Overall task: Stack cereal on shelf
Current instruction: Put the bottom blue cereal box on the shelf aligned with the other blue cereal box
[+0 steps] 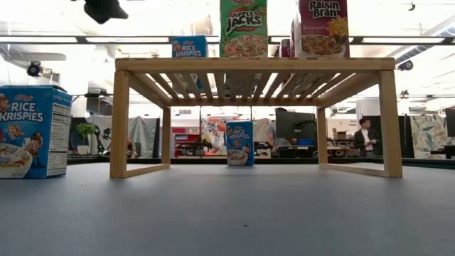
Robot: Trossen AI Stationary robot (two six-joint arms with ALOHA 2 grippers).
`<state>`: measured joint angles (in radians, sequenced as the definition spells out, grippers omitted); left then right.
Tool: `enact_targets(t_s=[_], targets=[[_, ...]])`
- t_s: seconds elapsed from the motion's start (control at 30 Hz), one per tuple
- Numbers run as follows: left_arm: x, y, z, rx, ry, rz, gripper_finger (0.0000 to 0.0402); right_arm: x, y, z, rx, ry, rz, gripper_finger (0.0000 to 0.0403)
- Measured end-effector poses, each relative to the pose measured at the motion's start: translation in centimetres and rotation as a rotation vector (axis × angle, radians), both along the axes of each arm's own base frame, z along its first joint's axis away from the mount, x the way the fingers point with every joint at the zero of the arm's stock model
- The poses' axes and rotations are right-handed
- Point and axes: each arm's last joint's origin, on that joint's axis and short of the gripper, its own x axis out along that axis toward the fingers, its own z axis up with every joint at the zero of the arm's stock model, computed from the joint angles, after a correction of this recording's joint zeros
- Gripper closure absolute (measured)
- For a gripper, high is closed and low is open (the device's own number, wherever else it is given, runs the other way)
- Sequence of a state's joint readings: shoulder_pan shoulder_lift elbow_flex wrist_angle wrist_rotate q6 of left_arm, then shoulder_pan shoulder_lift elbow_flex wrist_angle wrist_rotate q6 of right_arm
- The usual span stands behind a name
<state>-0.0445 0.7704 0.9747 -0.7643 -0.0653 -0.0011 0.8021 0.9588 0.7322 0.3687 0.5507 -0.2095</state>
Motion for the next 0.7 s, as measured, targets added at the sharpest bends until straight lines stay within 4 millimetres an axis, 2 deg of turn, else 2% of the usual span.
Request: enact_targets(t_s=[0.2,0.4,0.57,0.7], targets=[[1.0,-2.9,0.0,-0.020,0.085,-0.025,0.0154,0.0,0.0,0.0,0.000,0.000,0.001,0.0152],[2.1,-4.1,-0.4,-0.075,0.241,0.016,0.0154,0.0,0.0,-0.2,-0.014,0.002,0.000,0.0152],[2.9,-4.4,-2.8,-0.093,0.453,0.080,0.0154,0.0,0.0,-0.5,-0.016,0.009,0.001,0.0152],[2.4,-4.6,-4.6,-0.076,0.658,0.116,0.0154,0.0,0.0,-0.6,-0.015,0.011,0.001,0.0152]])
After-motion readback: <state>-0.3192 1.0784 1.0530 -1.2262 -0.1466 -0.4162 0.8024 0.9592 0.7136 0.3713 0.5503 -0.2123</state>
